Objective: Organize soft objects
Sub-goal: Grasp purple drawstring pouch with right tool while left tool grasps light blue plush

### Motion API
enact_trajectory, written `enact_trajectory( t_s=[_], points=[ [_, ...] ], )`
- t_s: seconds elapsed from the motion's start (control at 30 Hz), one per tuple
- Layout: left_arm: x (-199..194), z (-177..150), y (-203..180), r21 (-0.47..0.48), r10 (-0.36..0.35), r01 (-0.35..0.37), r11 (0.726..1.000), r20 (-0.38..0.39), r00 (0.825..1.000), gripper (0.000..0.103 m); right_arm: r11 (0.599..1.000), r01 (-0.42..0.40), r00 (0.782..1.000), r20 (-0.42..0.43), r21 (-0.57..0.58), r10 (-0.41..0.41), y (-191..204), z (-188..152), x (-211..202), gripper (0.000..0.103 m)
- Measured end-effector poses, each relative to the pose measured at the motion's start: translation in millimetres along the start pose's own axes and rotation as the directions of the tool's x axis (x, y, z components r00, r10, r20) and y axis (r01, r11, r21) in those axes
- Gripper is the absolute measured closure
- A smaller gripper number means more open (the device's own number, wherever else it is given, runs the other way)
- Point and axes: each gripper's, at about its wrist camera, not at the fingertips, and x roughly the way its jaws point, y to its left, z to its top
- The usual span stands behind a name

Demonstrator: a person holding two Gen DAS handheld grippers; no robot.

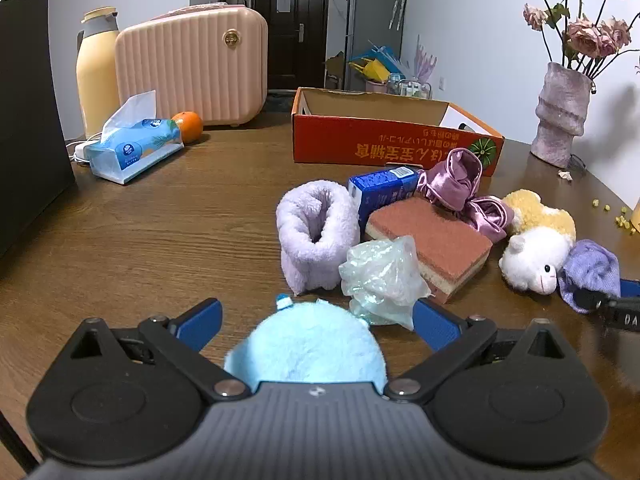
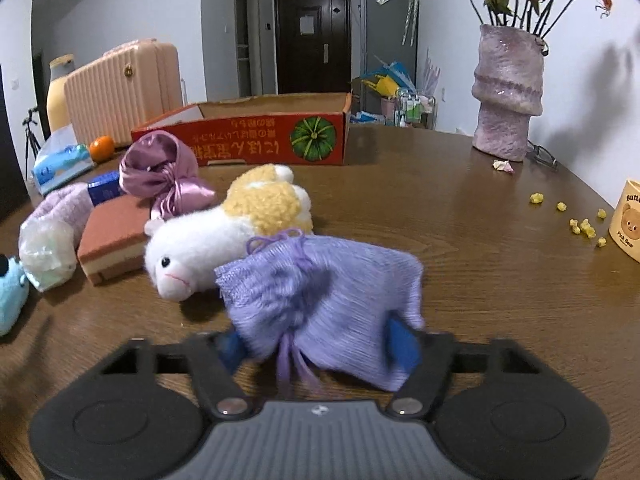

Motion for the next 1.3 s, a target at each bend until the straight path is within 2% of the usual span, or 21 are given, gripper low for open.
enact_trajectory(
  t_s=[0.07,0.17,0.23,0.43,0.57,0.93,1.3],
  points=[
    [0,-1,0,0.003,0.001,-0.001,1.000,-0.003,1.000,0.000,1.000,-0.012,1.000,0.012,0.026,0.012,-4,1,-2,0.065],
    [-2,-2,0,0.006,0.002,-0.002,1.000,-0.004,1.000,0.000,0.997,-0.032,0.999,0.044,0.070,0.029,-10,0,-7,0.073],
    [-3,-3,2,0.010,0.001,-0.001,1.000,-0.008,1.000,0.000,0.996,-0.042,0.996,0.084,0.076,0.036,-8,-1,-14,0.075],
    [-1,-5,4,0.015,-0.009,0.009,1.000,-0.030,1.000,0.000,0.997,-0.050,0.979,0.202,0.058,0.038,5,-7,-35,0.075],
    [5,-7,4,0.021,-0.013,0.014,1.000,-0.054,0.998,0.000,0.998,-0.050,0.970,0.242,0.046,0.037,12,-9,-42,0.075],
    [26,-18,1,0.048,0.017,-0.011,0.999,-0.114,0.993,0.000,0.996,-0.044,0.970,0.241,0.071,0.026,10,-10,-41,0.075],
    [31,-23,2,0.046,0.004,0.001,0.999,-0.105,0.994,0.000,0.996,-0.043,0.971,0.237,0.081,0.023,11,-10,-39,0.075]
  ],
)
